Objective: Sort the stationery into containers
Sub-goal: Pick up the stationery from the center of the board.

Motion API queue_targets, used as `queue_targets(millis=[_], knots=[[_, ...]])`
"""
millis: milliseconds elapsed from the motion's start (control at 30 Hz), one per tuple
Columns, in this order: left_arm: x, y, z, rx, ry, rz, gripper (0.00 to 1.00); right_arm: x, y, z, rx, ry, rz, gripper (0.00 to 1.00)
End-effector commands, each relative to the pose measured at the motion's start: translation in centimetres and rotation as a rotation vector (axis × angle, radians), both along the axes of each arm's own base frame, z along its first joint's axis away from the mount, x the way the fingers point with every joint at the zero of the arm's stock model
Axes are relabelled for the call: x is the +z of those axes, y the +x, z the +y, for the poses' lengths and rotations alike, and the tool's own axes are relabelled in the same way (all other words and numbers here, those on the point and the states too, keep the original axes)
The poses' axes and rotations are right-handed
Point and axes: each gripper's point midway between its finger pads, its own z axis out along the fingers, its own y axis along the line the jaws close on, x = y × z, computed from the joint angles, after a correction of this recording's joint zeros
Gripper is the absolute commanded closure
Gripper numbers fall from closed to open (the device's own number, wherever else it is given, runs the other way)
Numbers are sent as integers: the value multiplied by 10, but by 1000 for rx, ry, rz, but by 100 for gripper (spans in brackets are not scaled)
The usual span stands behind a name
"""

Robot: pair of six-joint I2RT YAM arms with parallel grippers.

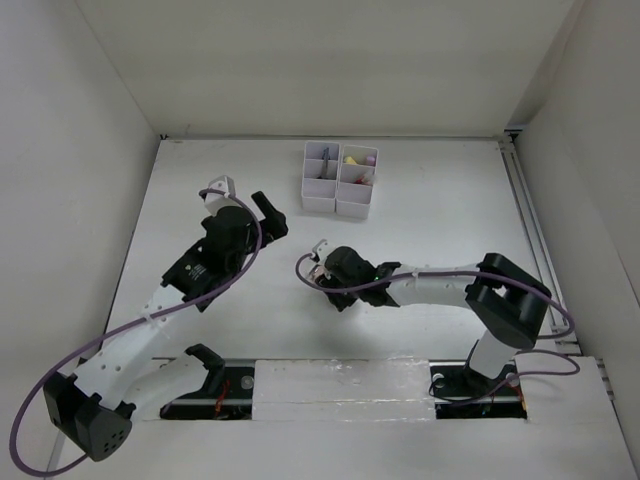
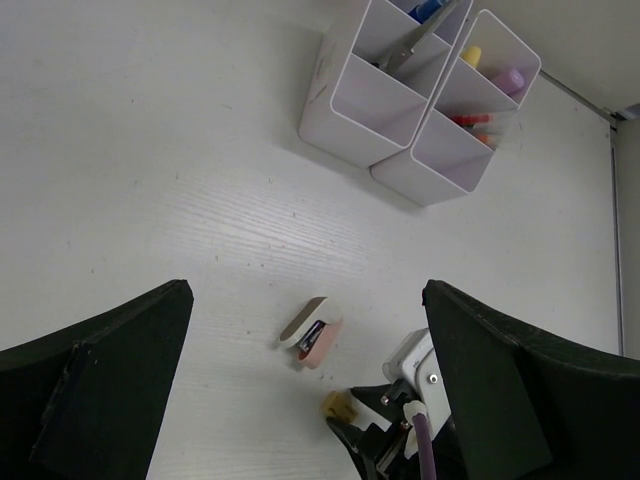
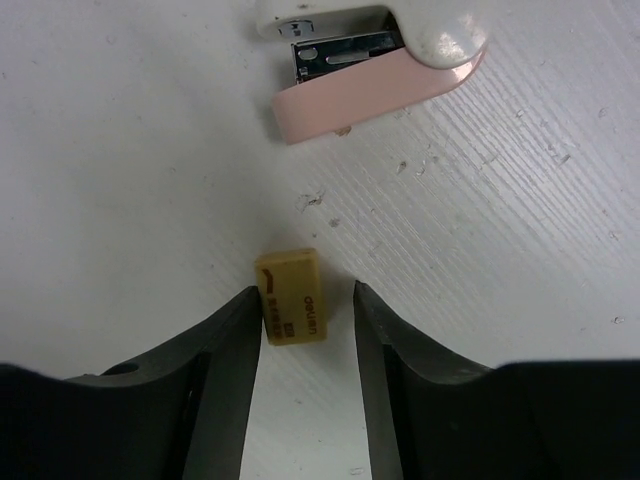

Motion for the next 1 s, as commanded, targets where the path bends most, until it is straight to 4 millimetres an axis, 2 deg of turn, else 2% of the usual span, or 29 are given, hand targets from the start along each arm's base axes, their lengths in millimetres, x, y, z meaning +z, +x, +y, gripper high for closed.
queue_targets(millis=[0, 33, 67, 100, 133, 167, 233, 267, 367, 433, 467, 533, 633, 667, 733, 767, 833, 867, 900, 967], knots=[[13, 0, 1, 3, -17, -41, 0, -1, 0, 6, 7, -24, -14, 54], [13, 0, 1, 3, -17, -41, 0, -1, 0, 6, 7, -24, -14, 54], [16, -1, 2, 3, -23, -50, 0, -6, 0, 2, 1, -45, -10, 58], [16, -1, 2, 3, -23, -50, 0, -6, 0, 3, -7, -41, -5, 64], [16, -1, 2, 3, -23, -50, 0, -6, -2, 3, -4, -45, -12, 76], [16, -1, 2, 3, -23, -50, 0, -6, -2, 4, -12, -41, -8, 84], [13, 0, 1, 3, -17, -41, 0, -7, -3, 2, -22, -44, 2, 95], [12, -1, -1, -9, -22, -38, 0, -1, -2, 0, -29, -35, -12, 100], [10, -2, -13, -71, -41, -30, 0, 15, 2, -2, -67, 7, -50, 100], [9, -8, -29, -160, -71, -22, 0, 38, 4, -2, -83, 83, -96, 100], [17, -8, -38, -204, -95, -47, 0, 48, 4, -1, -84, 117, -115, 100], [7, -18, -54, -313, -129, -20, 0, 78, 5, -1, -86, 220, -171, 100], [0, -23, -72, -421, -169, -12, 0, 112, 3, -5, -81, 320, -236, 100], [-2, -33, -86, -510, -201, 8, 0, 122, 4, -4, -76, 355, -263, 100], [-7, -38, -101, -598, -239, 7, 0, 140, 0, -8, -57, 408, -305, 100], [-8, -47, -111, -665, -277, 23, 0, 150, 1, -8, -45, 424, -334, 100], [-10, -52, -122, -719, -306, 24, 0, 155, -2, -12, -23, 439, -356, 100], [-11, -52, -124, -731, -310, 28, 2, 168, -3, -13, -19, 468, -382, 100], [-13, -58, -131, -771, -318, 43, 2, 172, -4, -14, -4, 474, -393, 100], [-13, -64, -139, -818, -331, 37, 3, 175, -5, -17, -12, 482, -404, 100]])
